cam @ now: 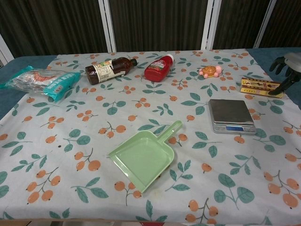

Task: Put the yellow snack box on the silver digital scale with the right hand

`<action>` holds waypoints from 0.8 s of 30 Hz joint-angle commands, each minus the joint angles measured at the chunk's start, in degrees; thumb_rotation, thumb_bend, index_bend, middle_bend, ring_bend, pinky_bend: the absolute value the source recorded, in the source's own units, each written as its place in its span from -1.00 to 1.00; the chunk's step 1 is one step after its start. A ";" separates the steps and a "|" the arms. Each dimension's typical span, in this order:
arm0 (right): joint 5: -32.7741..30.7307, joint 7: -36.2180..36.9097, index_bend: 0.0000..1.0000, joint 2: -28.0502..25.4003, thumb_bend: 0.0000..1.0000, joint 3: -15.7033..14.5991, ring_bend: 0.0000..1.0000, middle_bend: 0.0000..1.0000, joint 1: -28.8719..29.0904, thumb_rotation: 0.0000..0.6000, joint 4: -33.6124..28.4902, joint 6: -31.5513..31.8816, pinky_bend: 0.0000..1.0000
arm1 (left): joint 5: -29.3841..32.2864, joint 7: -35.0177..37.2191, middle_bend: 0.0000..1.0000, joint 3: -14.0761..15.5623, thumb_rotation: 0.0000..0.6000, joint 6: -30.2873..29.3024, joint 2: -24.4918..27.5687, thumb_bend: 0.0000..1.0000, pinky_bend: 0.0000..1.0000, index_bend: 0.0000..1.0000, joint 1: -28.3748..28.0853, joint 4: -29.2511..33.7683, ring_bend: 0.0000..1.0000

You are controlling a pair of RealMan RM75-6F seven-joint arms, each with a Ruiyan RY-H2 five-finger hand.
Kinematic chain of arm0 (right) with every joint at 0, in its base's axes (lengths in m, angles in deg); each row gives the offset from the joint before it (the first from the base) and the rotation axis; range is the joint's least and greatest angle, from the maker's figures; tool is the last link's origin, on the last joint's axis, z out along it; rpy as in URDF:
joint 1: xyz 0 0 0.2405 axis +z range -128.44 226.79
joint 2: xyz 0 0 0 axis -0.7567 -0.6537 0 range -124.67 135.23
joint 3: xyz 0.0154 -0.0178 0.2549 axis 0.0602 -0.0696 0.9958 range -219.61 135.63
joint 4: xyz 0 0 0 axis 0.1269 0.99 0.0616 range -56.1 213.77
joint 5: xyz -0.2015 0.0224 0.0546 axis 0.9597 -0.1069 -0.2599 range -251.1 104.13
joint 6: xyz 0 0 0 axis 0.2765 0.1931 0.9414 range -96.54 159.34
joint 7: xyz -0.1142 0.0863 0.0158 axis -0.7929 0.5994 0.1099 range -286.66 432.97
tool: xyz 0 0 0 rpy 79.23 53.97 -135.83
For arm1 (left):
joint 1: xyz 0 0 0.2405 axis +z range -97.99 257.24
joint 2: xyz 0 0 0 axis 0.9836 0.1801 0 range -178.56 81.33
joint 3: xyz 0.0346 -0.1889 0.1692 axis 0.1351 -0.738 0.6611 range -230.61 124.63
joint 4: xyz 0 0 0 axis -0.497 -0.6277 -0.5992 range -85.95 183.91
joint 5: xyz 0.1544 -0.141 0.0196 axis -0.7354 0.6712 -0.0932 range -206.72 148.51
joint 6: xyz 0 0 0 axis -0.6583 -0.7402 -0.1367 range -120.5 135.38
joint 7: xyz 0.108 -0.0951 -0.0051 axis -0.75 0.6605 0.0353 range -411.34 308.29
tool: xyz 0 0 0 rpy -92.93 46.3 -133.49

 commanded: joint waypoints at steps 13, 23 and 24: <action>3.46 6.32 0.46 6.02 -0.25 -0.47 0.30 0.25 3.19 1.00 10.22 -3.82 0.60 | 1.02 0.49 -0.74 -0.29 1.00 0.79 0.10 -0.13 -0.30 -0.52 -0.22 -0.10 -0.72; 9.15 13.99 0.65 2.88 -0.25 -3.47 0.42 0.40 -1.38 1.00 2.42 10.17 0.69 | -0.16 0.64 -0.74 0.46 1.00 -0.10 0.14 -0.13 -0.30 -0.52 0.46 -0.13 -0.72; 10.13 14.78 0.65 2.05 -0.25 -4.15 0.42 0.40 -2.30 1.00 0.50 12.24 0.69 | -0.28 0.58 -0.74 0.48 1.00 -0.13 0.11 -0.13 -0.30 -0.52 0.45 -0.13 -0.72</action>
